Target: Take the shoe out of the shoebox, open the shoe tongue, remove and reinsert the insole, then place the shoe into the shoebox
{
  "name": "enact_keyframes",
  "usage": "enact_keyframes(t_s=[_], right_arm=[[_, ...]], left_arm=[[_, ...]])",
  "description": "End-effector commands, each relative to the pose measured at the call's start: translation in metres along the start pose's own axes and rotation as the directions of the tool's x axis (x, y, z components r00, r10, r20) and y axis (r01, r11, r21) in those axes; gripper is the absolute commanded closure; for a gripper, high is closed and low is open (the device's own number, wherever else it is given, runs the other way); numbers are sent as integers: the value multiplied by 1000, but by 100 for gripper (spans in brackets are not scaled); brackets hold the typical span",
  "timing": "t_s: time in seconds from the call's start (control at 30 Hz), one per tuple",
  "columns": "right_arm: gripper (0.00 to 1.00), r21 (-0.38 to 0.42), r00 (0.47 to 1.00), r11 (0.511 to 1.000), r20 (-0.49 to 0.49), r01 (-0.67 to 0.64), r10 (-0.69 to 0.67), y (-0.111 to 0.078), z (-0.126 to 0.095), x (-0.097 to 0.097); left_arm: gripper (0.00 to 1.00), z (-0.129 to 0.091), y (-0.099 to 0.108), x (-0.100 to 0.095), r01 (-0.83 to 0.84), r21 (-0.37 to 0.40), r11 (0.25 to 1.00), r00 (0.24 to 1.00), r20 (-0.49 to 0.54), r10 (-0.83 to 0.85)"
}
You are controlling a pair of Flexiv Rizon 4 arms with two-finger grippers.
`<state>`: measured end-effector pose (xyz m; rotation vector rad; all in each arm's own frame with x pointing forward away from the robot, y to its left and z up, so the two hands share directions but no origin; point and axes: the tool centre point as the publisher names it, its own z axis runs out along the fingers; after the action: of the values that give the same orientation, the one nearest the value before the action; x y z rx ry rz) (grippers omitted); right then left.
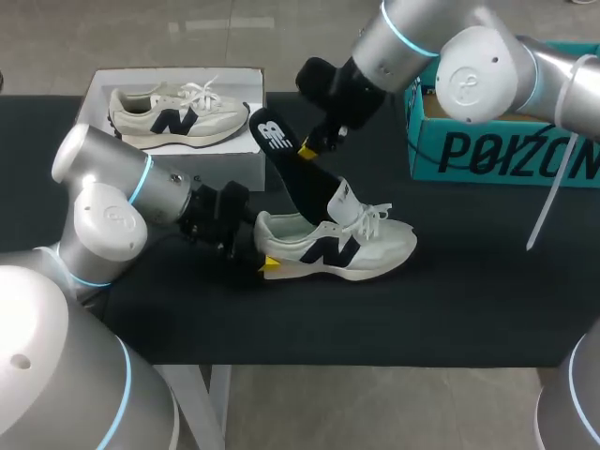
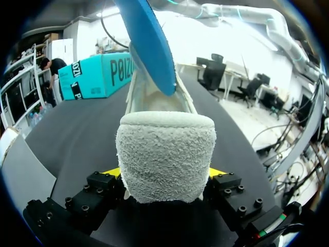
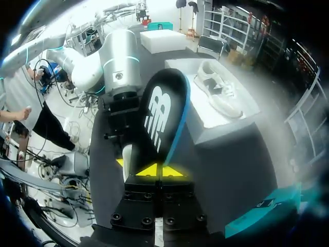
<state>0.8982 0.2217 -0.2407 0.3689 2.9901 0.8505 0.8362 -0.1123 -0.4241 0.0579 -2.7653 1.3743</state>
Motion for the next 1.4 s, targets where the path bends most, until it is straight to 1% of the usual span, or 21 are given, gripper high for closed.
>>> enact_keyframes(t_s=[0.03,0.1,0.2,0.27,0.33,0.43,0.57,0.73,0.8,0.97,1.23,1.3,1.4], right_arm=[[100,0,1000,1000,1,0,0,0,0,0],[100,0,1000,1000,1,0,0,0,0,0],[100,-67,991,990,49,-120,123,21,-13,-9],[100,-127,975,971,63,-204,214,31,-23,-12],[100,-166,959,952,80,-255,271,38,-34,-15],[100,-211,928,918,90,-336,361,44,-51,-15],[100,-261,891,874,88,-411,446,50,-68,-7],[100,-332,823,786,46,-521,566,52,-89,10],[100,-356,816,769,29,-531,577,52,-97,19],[100,-357,835,782,7,-512,550,48,-111,40],[100,-317,864,815,-31,-485,503,25,-128,54],[100,-318,860,809,-45,-494,507,23,-133,59],[100,-331,858,806,-19,-490,514,15,-143,64]], left_arm=[[100,3,1,0,0,-2,1000,1000,0,0],[100,3,1,0,0,-2,1000,1000,0,0],[100,3,1,0,0,-2,1000,1000,0,0],[100,3,1,0,0,-2,1000,1000,0,0],[100,3,1,0,0,-2,1000,1000,0,0],[100,3,1,0,0,-2,1000,1000,0,0],[100,3,1,0,0,-2,1000,1000,0,0],[100,3,1,0,0,-2,1000,1000,0,0],[100,3,1,0,0,-2,1000,1000,0,0],[100,3,1,0,0,-2,1000,1000,0,0],[100,3,1,0,0,-2,1000,1000,0,0],[100,3,1,0,0,-2,1000,1000,0,0],[100,3,1,0,0,-2,1000,1000,0,0]])
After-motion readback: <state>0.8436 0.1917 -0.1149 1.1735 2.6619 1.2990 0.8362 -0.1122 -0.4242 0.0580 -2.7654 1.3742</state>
